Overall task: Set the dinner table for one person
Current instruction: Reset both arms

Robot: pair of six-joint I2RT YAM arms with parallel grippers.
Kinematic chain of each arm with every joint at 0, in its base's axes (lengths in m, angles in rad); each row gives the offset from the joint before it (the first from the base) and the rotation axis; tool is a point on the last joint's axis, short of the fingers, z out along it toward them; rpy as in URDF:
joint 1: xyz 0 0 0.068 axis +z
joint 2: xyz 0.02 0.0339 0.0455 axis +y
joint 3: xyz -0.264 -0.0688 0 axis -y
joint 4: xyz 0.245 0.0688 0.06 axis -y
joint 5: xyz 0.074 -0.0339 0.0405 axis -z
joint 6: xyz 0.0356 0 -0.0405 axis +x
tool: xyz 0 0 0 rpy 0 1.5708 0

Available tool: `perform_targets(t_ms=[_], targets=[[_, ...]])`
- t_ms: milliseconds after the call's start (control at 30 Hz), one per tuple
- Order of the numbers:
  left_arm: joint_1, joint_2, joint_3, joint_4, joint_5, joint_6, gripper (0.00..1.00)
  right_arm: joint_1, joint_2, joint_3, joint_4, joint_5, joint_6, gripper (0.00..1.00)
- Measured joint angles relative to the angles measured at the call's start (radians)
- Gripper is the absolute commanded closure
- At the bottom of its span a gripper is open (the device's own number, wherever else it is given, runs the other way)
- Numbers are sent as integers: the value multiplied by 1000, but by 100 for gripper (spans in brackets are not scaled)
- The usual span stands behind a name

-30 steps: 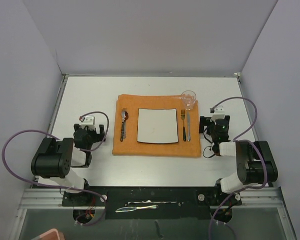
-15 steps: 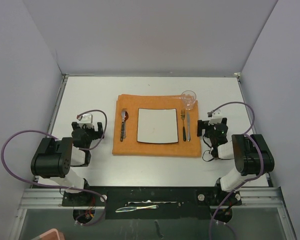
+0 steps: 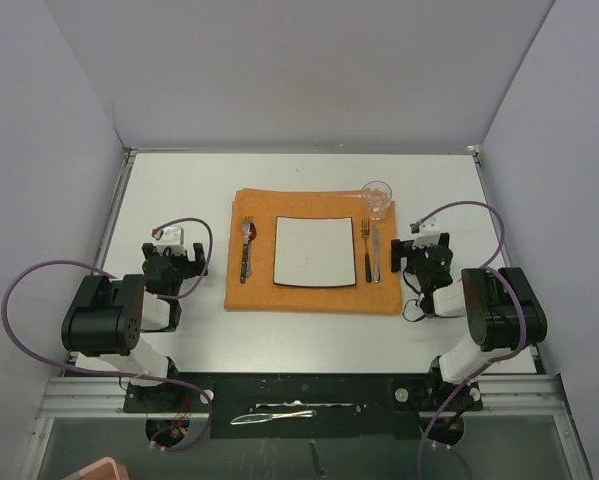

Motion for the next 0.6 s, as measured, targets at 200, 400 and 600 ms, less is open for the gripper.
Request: perform_targets(t_ms=[200,400,600], targets=[[6,0,11,-8,-3,-5,2,15,2,21,-30,30,-4,2],[11,0,21,-22,-4,-6,2,41,2,24,-30,72,-16,2],[13,0,24,-27,-4,-7,2,42,2,24,-29,80,-19,2]])
